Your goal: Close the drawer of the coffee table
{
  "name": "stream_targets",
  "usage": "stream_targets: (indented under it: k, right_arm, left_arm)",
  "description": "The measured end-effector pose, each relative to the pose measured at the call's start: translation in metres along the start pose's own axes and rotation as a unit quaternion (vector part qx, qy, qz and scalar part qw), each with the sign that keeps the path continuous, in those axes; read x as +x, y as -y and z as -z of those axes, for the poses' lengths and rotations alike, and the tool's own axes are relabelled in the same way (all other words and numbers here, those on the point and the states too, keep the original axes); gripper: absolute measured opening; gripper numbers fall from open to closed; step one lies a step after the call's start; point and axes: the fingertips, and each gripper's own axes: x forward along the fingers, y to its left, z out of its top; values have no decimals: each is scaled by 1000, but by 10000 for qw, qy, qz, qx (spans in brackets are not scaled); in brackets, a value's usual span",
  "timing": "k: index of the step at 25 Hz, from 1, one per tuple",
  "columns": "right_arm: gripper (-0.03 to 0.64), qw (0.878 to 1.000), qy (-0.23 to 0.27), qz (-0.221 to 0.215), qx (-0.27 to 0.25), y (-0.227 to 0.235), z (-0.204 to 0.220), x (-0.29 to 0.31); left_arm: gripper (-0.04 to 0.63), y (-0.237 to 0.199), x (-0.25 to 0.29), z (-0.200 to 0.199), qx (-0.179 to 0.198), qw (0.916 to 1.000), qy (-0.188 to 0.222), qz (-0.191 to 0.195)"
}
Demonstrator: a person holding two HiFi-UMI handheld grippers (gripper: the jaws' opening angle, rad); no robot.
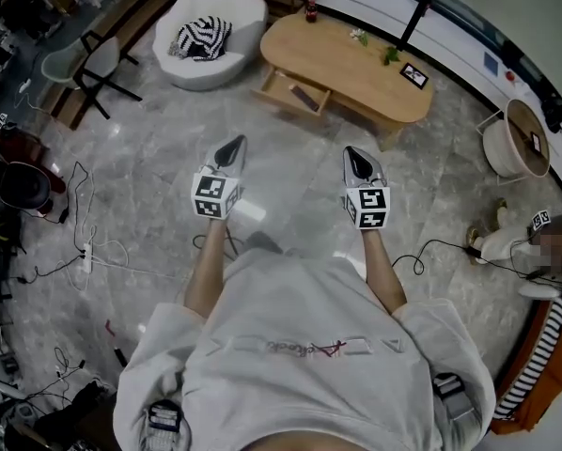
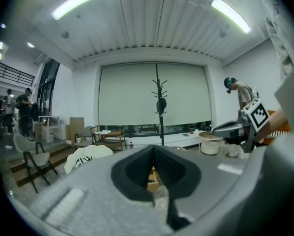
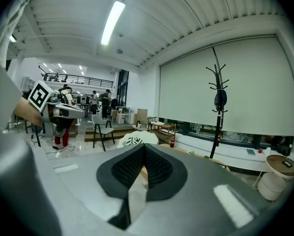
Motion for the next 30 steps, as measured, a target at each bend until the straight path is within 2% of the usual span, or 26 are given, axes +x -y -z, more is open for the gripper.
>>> stream_targets:
  k: [14,21,30]
  right_arm:
    - [5,9996,-155,-220,15,4,3,53]
    - [5,9996,-209,-165,-22,11,-6,108]
    - [5,9998,-189,8,-106,19,-44,193]
  left_arm:
    - [0,-33,30,10,-70,9998,-162,-97]
    - [0,-76,71,13,-129,9998,-154,-33]
    - [0,-154,129,-7,-153,9998,-40,121]
